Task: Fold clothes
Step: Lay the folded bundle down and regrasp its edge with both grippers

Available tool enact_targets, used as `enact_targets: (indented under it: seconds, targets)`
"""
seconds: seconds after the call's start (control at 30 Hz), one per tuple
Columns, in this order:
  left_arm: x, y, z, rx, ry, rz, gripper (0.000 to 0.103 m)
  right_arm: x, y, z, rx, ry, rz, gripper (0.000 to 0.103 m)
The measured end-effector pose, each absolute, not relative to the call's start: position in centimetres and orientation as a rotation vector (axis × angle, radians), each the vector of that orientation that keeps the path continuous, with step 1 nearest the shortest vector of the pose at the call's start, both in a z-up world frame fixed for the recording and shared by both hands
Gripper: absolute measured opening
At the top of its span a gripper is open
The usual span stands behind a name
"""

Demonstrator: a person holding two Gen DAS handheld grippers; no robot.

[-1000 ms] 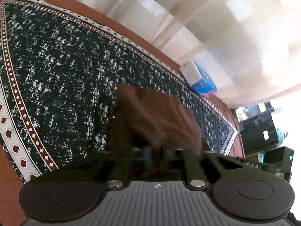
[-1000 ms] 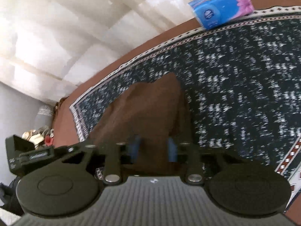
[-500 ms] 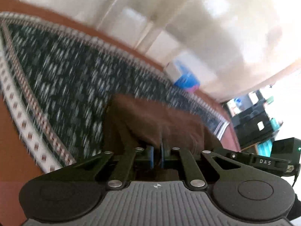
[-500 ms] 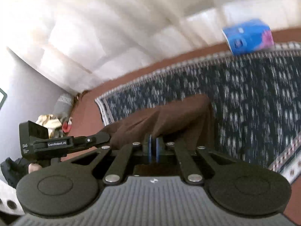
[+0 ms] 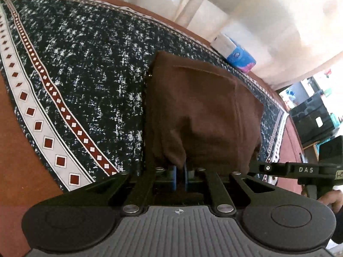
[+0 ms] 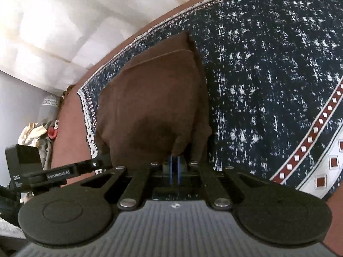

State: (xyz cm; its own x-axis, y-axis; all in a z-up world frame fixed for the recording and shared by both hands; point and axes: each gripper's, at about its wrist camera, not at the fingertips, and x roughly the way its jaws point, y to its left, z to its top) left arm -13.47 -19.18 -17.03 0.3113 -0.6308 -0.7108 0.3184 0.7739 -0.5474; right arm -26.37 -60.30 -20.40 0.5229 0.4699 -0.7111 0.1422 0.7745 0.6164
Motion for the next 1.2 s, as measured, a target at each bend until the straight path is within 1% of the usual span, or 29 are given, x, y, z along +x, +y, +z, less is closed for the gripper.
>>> enact_targets:
  seconds: [0.03, 0.1, 0.13, 0.17, 0.2, 0.23, 0.27, 0.3, 0.33, 0.4, 0.47, 0.57, 0.63, 0.7, 0.77, 0.87, 0.93, 1.07, 1.17, 1.2]
  targets:
    - [-13.6, -19.0, -17.0, -0.334, 1.087, -0.644, 0.012, -26.4, -60.4, -20.3, 0.686, 1.022, 0.22, 0.005]
    - [-13.8, -18.5, -16.6, -0.341, 1.086, -0.646, 0.027, -26.5, -60.7, -20.3, 0.689, 1.024, 0.229, 0.005]
    - [-14.0, -18.2, -16.2, -0.339, 1.084, -0.636, 0.031, -26.8, -60.8, -20.0, 0.687, 1.022, 0.226, 0.006]
    - [-14.2, -17.8, -15.8, -0.337, 1.082, -0.626, 0.044, -27.0, -61.0, -19.8, 0.684, 1.02, 0.224, 0.007]
    - [-14.6, -17.3, -15.3, -0.321, 1.074, -0.603, 0.054, -27.3, -61.1, -19.4, 0.671, 1.022, 0.216, 0.011]
    - [-15.0, -16.7, -14.7, -0.305, 1.065, -0.579, 0.061, -27.6, -61.1, -19.1, 0.658, 1.024, 0.209, 0.016]
    - [-15.4, -16.2, -14.2, -0.289, 1.057, -0.555, 0.06, -27.9, -61.3, -18.7, 0.631, 1.029, 0.193, 0.031]
    - [-15.5, -15.8, -13.5, -0.279, 1.047, -0.549, 0.06, -28.2, -61.4, -18.3, 0.603, 1.034, 0.177, 0.042]
    - [-15.7, -15.4, -12.7, -0.269, 1.038, -0.544, 0.058, -28.4, -61.4, -17.5, 0.577, 1.017, 0.174, 0.041]
    - [-15.7, -15.7, -10.5, -0.245, 0.954, -0.585, 0.057, -28.6, -61.5, -16.0, 0.524, 0.985, 0.168, 0.037]
    - [-15.2, -17.6, -8.3, -0.193, 0.855, -0.661, 0.057, -28.5, -61.1, -14.3, 0.463, 0.927, 0.178, 0.037]
    - [-13.8, -21.8, -7.4, -0.091, 0.743, -0.741, 0.057, -26.1, -59.1, -12.6, 0.365, 0.82, 0.218, 0.038]
    - [-12.6, -24.1, -8.4, -0.041, 0.729, -0.755, 0.057, -24.1, -57.8, -12.6, 0.306, 0.781, 0.216, 0.038]
    - [-11.6, -25.7, -10.0, -0.011, 0.757, -0.754, 0.057, -22.2, -57.5, -13.7, 0.286, 0.794, 0.189, 0.038]
    - [-10.4, -26.4, -11.8, 0.011, 0.797, -0.729, 0.057, -20.5, -57.2, -15.1, 0.274, 0.818, 0.164, 0.038]
    - [-9.7, -26.1, -13.6, -0.01, 0.835, -0.708, 0.055, -19.6, -57.4, -17.1, 0.294, 0.849, 0.138, 0.038]
    - [-9.3, -26.5, -14.4, -0.014, 0.84, -0.71, 0.056, -19.2, -57.4, -17.9, 0.305, 0.856, 0.132, 0.038]
    - [-9.3, -27.0, -14.7, -0.005, 0.827, -0.715, 0.057, -18.7, -57.1, -18.3, 0.272, 0.847, 0.138, 0.039]
    - [-10.0, -26.4, -13.0, 0.003, 0.831, -0.707, 0.056, -19.0, -57.4, -17.5, 0.267, 0.86, 0.158, 0.038]
    - [-10.6, -26.0, -12.3, -0.002, 0.823, -0.703, 0.056, -19.7, -57.3, -16.7, 0.253, 0.842, 0.15, 0.04]
